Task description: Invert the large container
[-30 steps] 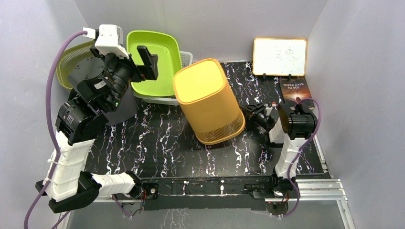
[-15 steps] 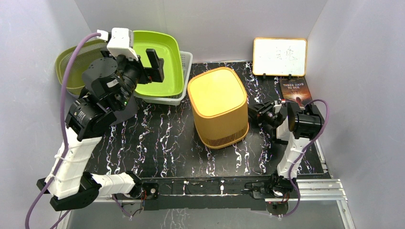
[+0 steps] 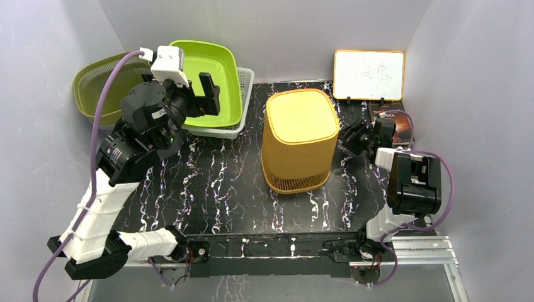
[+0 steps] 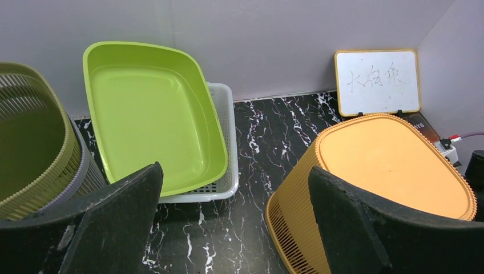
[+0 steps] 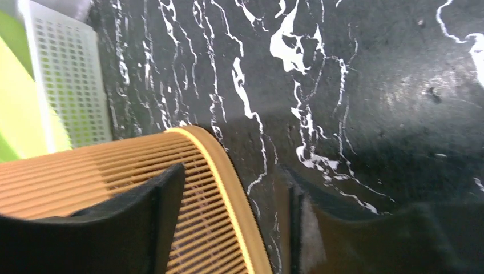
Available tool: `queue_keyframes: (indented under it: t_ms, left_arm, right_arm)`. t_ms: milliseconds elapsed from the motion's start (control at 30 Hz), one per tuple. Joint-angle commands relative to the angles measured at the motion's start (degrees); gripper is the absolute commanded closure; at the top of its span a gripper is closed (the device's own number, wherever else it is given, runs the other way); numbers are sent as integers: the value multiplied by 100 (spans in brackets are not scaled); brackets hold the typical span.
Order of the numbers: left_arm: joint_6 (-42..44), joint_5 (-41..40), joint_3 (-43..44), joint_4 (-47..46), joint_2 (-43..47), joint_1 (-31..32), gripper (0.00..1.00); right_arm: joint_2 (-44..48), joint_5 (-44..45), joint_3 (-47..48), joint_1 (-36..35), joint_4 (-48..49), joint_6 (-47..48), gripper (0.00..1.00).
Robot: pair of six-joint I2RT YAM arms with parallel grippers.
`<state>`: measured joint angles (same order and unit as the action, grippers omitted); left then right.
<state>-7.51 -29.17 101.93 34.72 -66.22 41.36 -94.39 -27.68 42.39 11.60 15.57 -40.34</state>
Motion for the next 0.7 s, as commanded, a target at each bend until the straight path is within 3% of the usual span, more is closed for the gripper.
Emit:
queue_keyframes:
  t_ms: [0,33,267,467,667]
  left_arm:
    - [-23,-33,-68,-123,99,-2,2]
    - [-24,-50,-75,-111,80,-5,2]
    - [-27,-124,-152,-46,-37,-1,2]
    - [-48,-145,-316,-120,14,1,2]
    - [-44,-224,-368,-108,37,1,2]
  right_arm:
    - [681,157,639,-10,-780,537,16]
    - [825,163,799,-18,-925,593,4]
    - [1553,881,2495,-369,-2543,1385,2]
    - [1947,2018,3826,-1896,-3505,2131,2]
    - [2566,2778,4074,-3237,-3949,2440,2]
